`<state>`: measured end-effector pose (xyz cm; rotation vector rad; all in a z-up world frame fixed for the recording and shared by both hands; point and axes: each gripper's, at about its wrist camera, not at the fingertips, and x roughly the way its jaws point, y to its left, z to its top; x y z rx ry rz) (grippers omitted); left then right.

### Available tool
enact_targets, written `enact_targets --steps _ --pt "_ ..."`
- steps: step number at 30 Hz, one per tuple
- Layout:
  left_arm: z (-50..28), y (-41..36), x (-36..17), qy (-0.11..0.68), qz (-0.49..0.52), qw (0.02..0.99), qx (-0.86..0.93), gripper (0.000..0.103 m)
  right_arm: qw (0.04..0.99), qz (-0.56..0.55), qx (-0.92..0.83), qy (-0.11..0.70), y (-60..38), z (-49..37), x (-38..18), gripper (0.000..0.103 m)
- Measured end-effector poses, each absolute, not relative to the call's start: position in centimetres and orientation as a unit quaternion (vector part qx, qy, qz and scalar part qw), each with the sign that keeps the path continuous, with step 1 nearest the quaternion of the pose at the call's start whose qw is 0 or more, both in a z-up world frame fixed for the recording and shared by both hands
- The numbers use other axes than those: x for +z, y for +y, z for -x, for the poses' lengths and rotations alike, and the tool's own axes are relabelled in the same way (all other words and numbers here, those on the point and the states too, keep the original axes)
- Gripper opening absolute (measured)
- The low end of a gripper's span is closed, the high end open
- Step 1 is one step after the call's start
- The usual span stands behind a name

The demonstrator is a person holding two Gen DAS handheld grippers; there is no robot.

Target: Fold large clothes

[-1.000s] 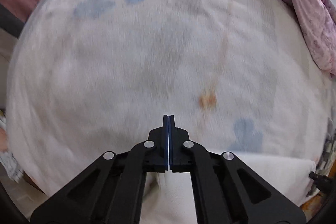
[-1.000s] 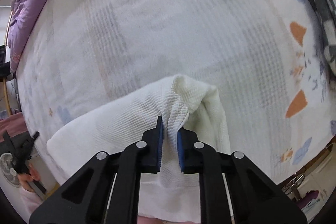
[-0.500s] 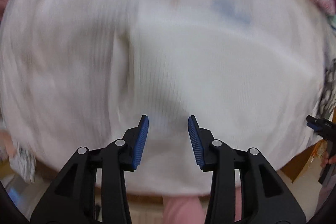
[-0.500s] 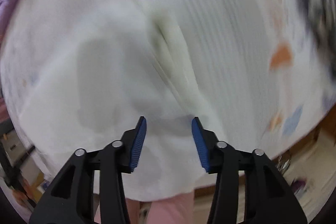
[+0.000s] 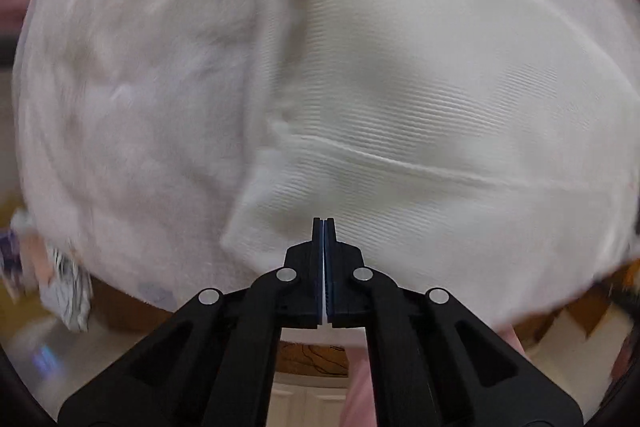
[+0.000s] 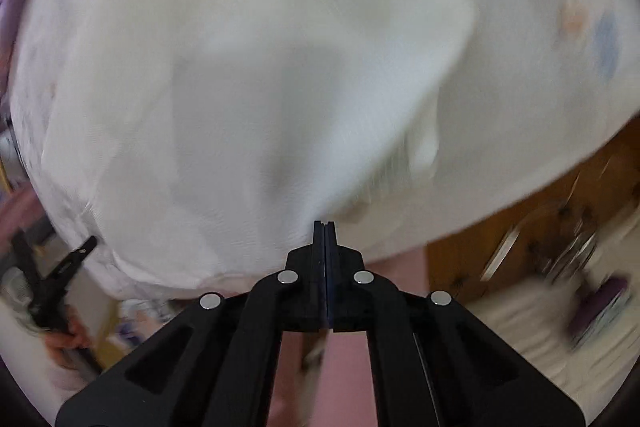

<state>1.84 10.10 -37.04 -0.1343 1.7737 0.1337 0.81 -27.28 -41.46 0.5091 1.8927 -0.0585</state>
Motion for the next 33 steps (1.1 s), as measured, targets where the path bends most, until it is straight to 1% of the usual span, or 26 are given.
enact_targets --steps 2,3,5,6,8,9,11,13,16,19,21,23,24,26,27,28,29,30,32,33 --pt "-1.4 8.7 -36.0 0.771 0.062 0.632 0.041 0.002 0.611 -0.188 -0.018 0.769 -27.1 -2.4 -39.1 0.0" --pt "-1.1 8.0 -36.2 0.774 0.058 0.629 0.04 0.002 0.623 -0.175 -0.017 0.763 -27.1 -3.0 -39.1 0.0" --pt "-0.3 7.1 -38.1 0.789 0.057 0.611 0.046 0.002 0.617 -0.15 -0.015 0.772 -27.7 -3.5 -41.1 0.0" --pt "0.5 7.0 -39.9 0.801 0.053 0.594 0.052 0.002 0.602 -0.145 -0.022 0.785 -27.6 -3.8 -43.3 0.0" --pt "1.2 6.9 -42.7 0.802 0.052 0.591 0.059 0.002 0.572 -0.147 -0.032 0.806 -27.1 -3.4 -48.1 0.001" --pt "1.1 6.9 -43.3 0.802 0.055 0.591 0.065 0.002 0.571 -0.155 -0.034 0.806 -27.0 -3.3 -49.1 0.001" --pt "0.3 6.3 -42.2 0.809 0.034 0.583 0.068 0.003 0.562 -0.173 -0.053 0.807 -27.3 -3.4 -48.7 0.001" --pt "-0.7 5.4 -39.9 0.792 0.013 0.608 0.055 0.003 0.579 -0.17 -0.046 0.796 -26.7 -3.7 -46.5 0.001" --pt "-2.8 4.3 -35.8 0.751 0.053 0.658 0.024 0.003 0.638 -0.181 0.012 0.748 -24.7 -5.2 -41.6 0.001" --pt "-6.5 3.3 -34.2 0.712 0.082 0.698 0.012 0.003 0.676 -0.189 0.063 0.71 -21.4 -8.2 -39.9 0.001" --pt "-10.1 2.1 -34.2 0.681 0.076 0.728 0.011 0.003 0.685 -0.203 0.087 0.695 -19.1 -10.5 -40.0 0.001" --pt "-13.5 1.6 -35.2 0.668 0.08 0.74 0.014 0.003 0.686 -0.243 0.121 0.675 -16.0 -13.6 -40.4 0.001" --pt "-15.1 1.7 -36.1 0.666 0.088 0.741 0.016 0.003 0.684 -0.243 0.154 0.671 -14.3 -15.5 -41.4 0.001" --pt "-17.9 2.5 -38.4 0.668 0.082 0.739 0.04 0.002 0.674 -0.205 0.186 0.685 -10.7 -17.5 -43.7 0.001" --pt "-17.3 2.7 -39.9 0.677 0.081 0.73 0.039 0.002 0.657 -0.199 0.203 0.698 -9.6 -17.6 -45.9 0.001" --pt "-17.3 2.9 -40.3 0.682 0.08 0.726 0.033 0.002 0.642 -0.195 0.196 0.715 -9.8 -17.0 -47.8 0.0" --pt "-17.1 3.1 -40.2 0.679 0.073 0.73 0.018 0.002 0.634 -0.221 0.202 0.713 -11.6 -16.6 -48.5 0.0" --pt "-16.8 3.3 -39.6 0.677 0.045 0.734 0.013 0.002 0.633 -0.247 0.202 0.706 -13.3 -16.0 -48.2 0.0" --pt "-15.7 4.6 -38.8 0.67 -0.013 0.742 0.033 0.002 0.665 -0.209 0.155 0.7 -16.6 -14.4 -47.2 0.0" --pt "-15.0 5.8 -38.6 0.671 -0.012 0.741 0.031 0.002 0.672 -0.202 0.143 0.698 -19.1 -13.6 -46.8 0.0"
